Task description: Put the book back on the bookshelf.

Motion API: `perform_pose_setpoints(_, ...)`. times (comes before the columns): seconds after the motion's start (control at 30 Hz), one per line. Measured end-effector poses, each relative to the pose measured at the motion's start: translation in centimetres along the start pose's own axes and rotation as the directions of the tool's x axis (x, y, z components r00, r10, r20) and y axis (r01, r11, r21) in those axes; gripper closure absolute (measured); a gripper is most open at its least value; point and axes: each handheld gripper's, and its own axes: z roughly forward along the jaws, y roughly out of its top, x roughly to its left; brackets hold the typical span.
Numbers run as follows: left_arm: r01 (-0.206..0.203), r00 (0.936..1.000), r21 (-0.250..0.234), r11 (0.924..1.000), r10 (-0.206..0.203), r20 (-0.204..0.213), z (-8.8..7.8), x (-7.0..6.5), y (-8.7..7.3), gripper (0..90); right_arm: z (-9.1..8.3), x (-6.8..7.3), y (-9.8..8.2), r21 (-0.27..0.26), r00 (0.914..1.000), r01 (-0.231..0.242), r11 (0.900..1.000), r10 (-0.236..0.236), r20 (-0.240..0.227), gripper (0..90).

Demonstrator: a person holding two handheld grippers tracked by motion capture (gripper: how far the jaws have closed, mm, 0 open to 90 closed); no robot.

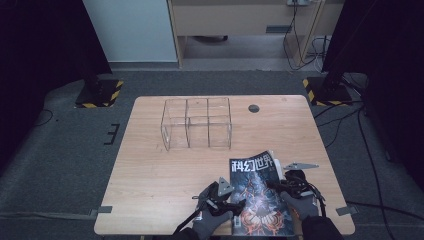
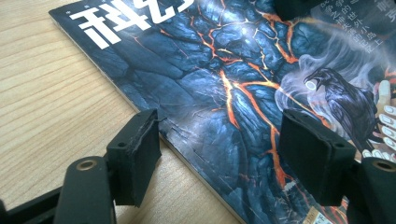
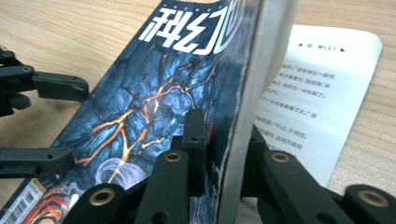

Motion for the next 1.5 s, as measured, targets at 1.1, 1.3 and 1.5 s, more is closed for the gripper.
perform_pose_setpoints(1.1, 0.098, 0.9951, -0.071, 0.9926, -0.099, -0.003, -1.6, 1.9, 1.0, 26.5, -2.6, 2.6, 0.8, -0.212, 0.9816, 0.128, 0.969, -0.154, -0.113, 83.8)
perform_pose_setpoints(1.3, 0.108, 0.9941, -0.074, 0.9914, -0.108, -0.004, -1.7, 2.2, 1.1, 25.8, -3.0, 2.9, 1.0, -0.231, 0.9772, 0.148, 0.962, -0.178, -0.116, 83.8)
perform_pose_setpoints(1.5, 0.118, 0.9929, -0.078, 0.99, -0.116, 0.027, -1.6, 2.1, 1.1, 25.4, -3.4, 3.3, 1.2, -0.268, 0.9723, 0.159, 0.95, -0.197, -0.125, 83.9)
